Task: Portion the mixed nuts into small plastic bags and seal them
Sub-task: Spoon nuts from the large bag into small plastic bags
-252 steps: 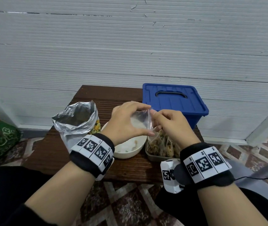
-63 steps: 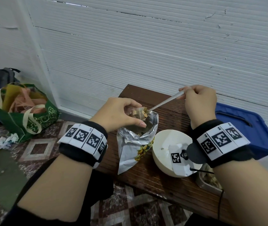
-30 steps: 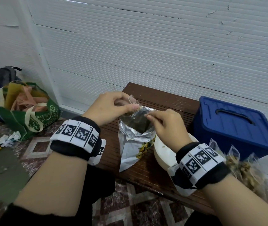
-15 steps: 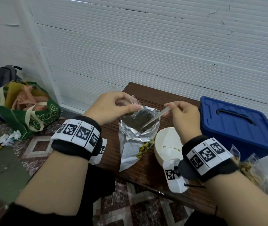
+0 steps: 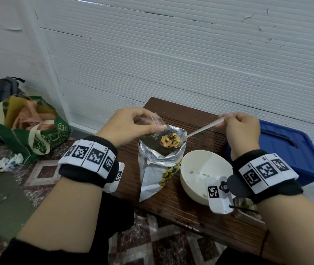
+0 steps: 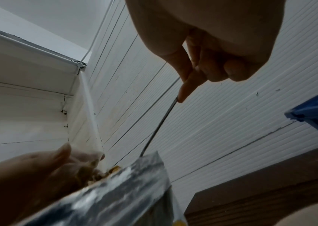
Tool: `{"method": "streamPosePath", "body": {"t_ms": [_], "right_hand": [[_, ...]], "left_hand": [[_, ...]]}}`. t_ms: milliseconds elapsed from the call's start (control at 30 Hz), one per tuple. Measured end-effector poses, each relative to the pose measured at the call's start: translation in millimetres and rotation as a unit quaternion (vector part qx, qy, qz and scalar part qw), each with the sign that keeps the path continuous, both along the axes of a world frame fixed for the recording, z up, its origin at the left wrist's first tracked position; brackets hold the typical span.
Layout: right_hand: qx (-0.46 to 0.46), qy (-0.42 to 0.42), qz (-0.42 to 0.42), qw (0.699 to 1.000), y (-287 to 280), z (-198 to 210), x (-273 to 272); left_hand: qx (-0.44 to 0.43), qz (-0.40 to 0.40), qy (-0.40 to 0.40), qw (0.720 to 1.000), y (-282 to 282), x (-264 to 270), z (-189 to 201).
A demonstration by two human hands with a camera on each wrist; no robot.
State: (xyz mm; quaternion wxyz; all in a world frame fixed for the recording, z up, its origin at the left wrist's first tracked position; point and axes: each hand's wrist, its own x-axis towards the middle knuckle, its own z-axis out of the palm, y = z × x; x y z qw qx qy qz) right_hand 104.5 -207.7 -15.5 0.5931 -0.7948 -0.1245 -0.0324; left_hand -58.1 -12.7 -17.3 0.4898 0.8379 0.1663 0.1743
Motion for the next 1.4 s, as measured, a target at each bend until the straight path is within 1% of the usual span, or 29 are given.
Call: {"method": "streamPosePath", "body": {"t_ms": [133,267,400,533,733,867,967,1067,1133,1233,1333,1400], "right_hand": [[0.018,-0.038,-0.013,0.999,-8.1,18.0,8.8],[0.019,-0.054,0.001,0.998,-8.0,30.7,9.6],[0.001,-0.073,0.014,0.997,2.5,33.7,2.6],[-0.01,-0.079,0.025,0.996,11.8,32.5,-7.7],[-0.002,-0.094,0.038,0.995,20.2,34.5,-23.4],[0.024,-0.121,0.068,0.99,23.6,38.1,-32.1],[0.055,-0.158,0.097,0.981,24.2,39.3,-37.2],[0.09,-0.205,0.104,0.969,21.0,42.9,-42.0],[0.117,-0.227,0.1,0.962,18.3,47.0,-42.0],[0.152,-0.236,0.071,0.957,14.5,52.5,-38.4],[0.164,-0.223,0.02,0.961,9.6,53.3,-31.1],[0.155,-0.208,-0.007,0.966,6.0,50.9,-26.2]], "left_hand": [[-0.001,-0.01,0.012,1.0,0.2,0.4,-0.1],[0.016,-0.011,0.014,1.0,-3.5,3.1,-1.2],[0.019,-0.01,0.006,1.0,-9.6,6.9,-2.7],[0.04,-0.007,0.012,0.999,-11.8,10.2,-4.3],[0.06,0.001,0.017,0.998,-13.5,11.6,-4.9],[0.072,0.011,0.006,0.997,-16.1,13.7,-7.1],[0.06,0.016,-0.01,0.998,-17.7,14.9,-7.7],[0.051,0.037,-0.022,0.998,-17.8,14.0,-5.9],[0.047,0.056,-0.033,0.997,-15.8,13.6,-5.7],[0.028,0.072,-0.056,0.995,-12.2,12.7,-5.9],[-0.003,0.073,-0.081,0.994,-9.4,10.9,-5.5],[-0.008,0.079,-0.088,0.993,-7.4,9.7,-4.9]]}}
